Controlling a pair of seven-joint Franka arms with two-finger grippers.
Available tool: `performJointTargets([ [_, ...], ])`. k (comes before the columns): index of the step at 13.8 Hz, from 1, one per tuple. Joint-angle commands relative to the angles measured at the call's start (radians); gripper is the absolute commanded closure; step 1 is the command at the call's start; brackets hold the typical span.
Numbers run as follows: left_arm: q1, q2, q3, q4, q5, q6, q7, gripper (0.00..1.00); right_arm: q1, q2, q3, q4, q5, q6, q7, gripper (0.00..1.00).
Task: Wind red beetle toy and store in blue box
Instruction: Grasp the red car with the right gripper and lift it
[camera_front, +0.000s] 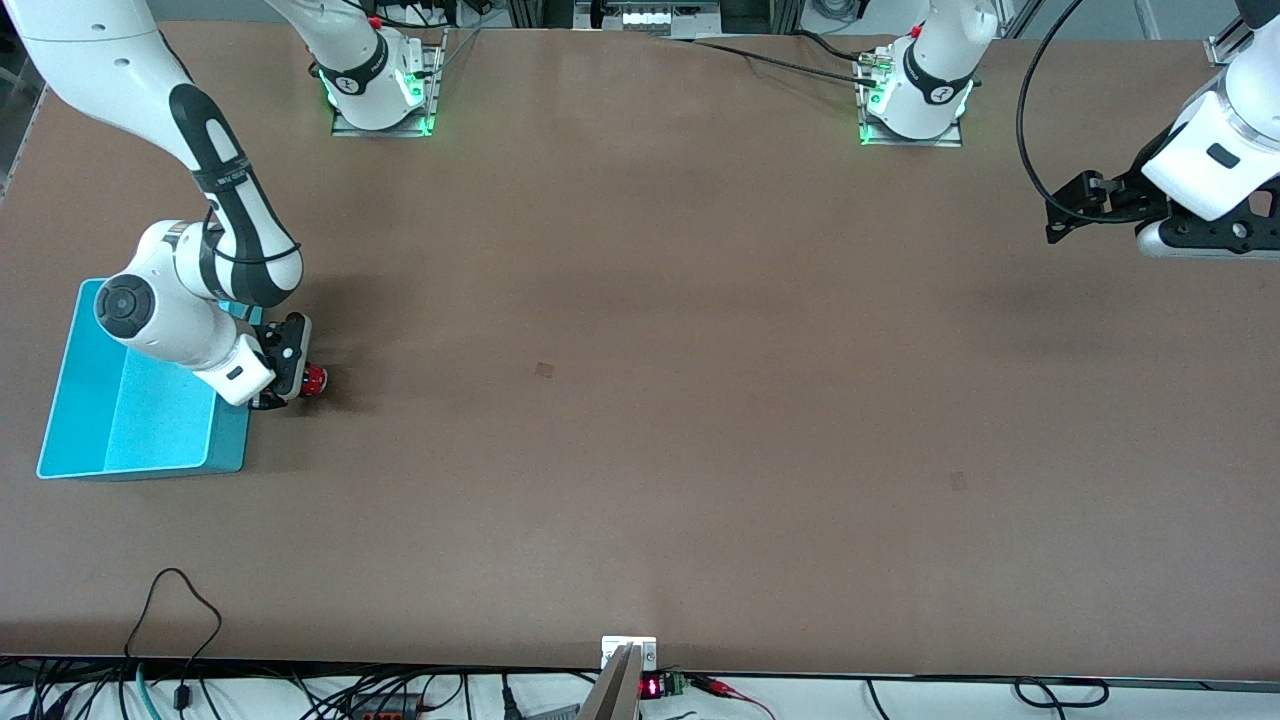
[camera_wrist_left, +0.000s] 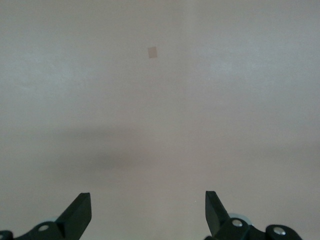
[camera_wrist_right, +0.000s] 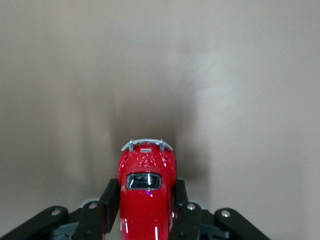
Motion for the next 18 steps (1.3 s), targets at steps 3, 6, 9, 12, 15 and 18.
performJointTargets([
  [3,0.0,-0.002,0.0,0.019,-0.01,-0.021,-0.008,0.0,0.083,-0.128,-0.003,0.035,0.068,-0.01,0.279,0.92],
  [6,0.0,-0.002,0.0,0.019,-0.01,-0.021,-0.008,0.0,0.083,-0.203,-0.004,0.055,0.069,-0.062,0.661,0.92],
  [9,0.0,-0.002,0.0,0.019,-0.01,-0.021,-0.008,0.0,0.042,-0.223,-0.025,0.063,0.066,-0.118,0.928,0.92],
  [12,0.0,-0.002,0.0,0.019,-0.01,-0.021,-0.008,0.0,0.016,-0.208,-0.094,0.063,0.059,-0.119,1.114,1.0],
  [15,0.0,-0.002,0.0,0.019,-0.01,-0.021,-0.008,0.0,0.011,-0.177,-0.165,0.087,0.056,-0.168,1.239,1.0],
  [18,0.0,-0.002,0.0,0.019,-0.01,-0.022,-0.008,0.0,0.002,-0.125,-0.21,0.135,0.051,-0.23,1.313,1.0],
])
